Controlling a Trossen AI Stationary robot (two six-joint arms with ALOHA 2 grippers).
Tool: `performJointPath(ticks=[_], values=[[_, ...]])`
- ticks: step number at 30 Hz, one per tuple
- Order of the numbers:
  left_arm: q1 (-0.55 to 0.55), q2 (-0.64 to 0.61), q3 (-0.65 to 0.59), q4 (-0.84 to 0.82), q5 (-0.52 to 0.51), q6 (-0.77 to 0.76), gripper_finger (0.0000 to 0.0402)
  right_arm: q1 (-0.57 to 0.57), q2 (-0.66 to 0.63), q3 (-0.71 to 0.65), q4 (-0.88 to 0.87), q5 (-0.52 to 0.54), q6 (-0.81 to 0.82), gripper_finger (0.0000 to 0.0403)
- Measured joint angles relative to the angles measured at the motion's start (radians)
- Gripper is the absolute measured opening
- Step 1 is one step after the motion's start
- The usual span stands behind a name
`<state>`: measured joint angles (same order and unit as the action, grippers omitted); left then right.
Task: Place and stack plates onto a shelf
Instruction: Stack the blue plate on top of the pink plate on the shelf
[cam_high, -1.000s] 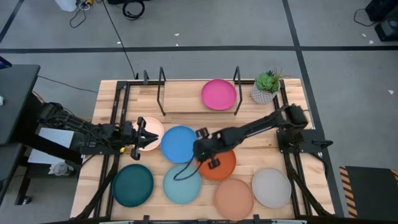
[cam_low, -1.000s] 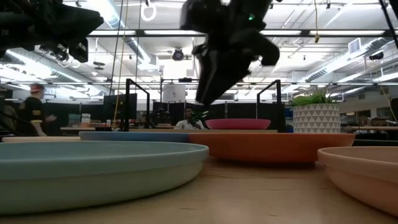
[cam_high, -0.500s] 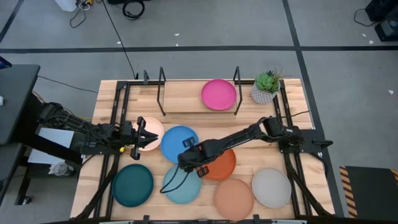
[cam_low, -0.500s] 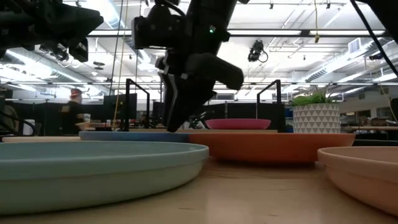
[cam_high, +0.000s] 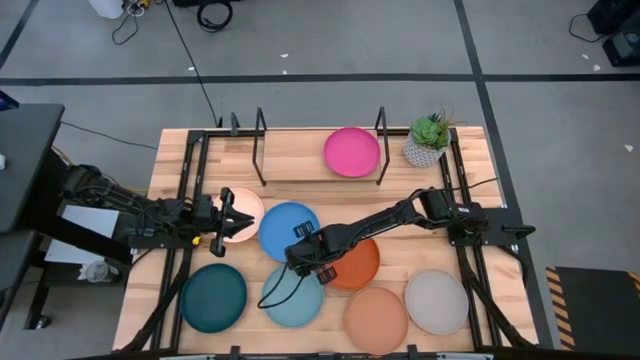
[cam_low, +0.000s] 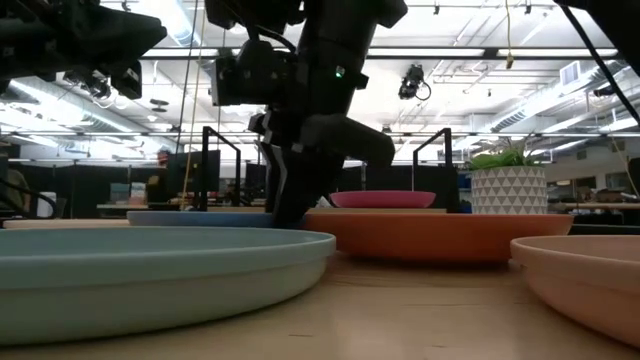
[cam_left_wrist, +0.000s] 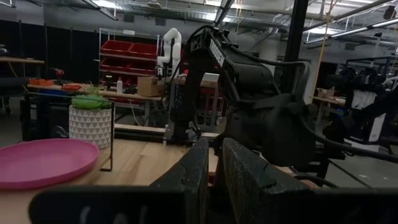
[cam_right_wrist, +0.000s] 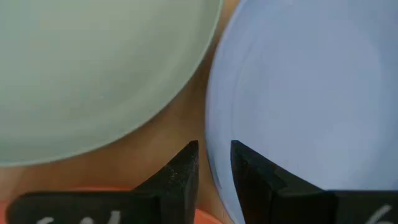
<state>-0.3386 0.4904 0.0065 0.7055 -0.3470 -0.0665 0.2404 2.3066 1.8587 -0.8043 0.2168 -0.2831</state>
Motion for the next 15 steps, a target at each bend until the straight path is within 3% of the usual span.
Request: performJointPath(ticks=[8, 15], values=[[0.000, 0.000, 0.000, 0.000, 0.000, 0.001, 0.0055, -0.002, 0.000, 0.000, -0.003, -0.012, -0.015, 0.0030], [0.000, 0.000, 0.000, 0.000, 0.000, 0.001, 0.0055, 0.009, 0.000, 0.019, -0.036, -0.004, -0.042, 0.0019]])
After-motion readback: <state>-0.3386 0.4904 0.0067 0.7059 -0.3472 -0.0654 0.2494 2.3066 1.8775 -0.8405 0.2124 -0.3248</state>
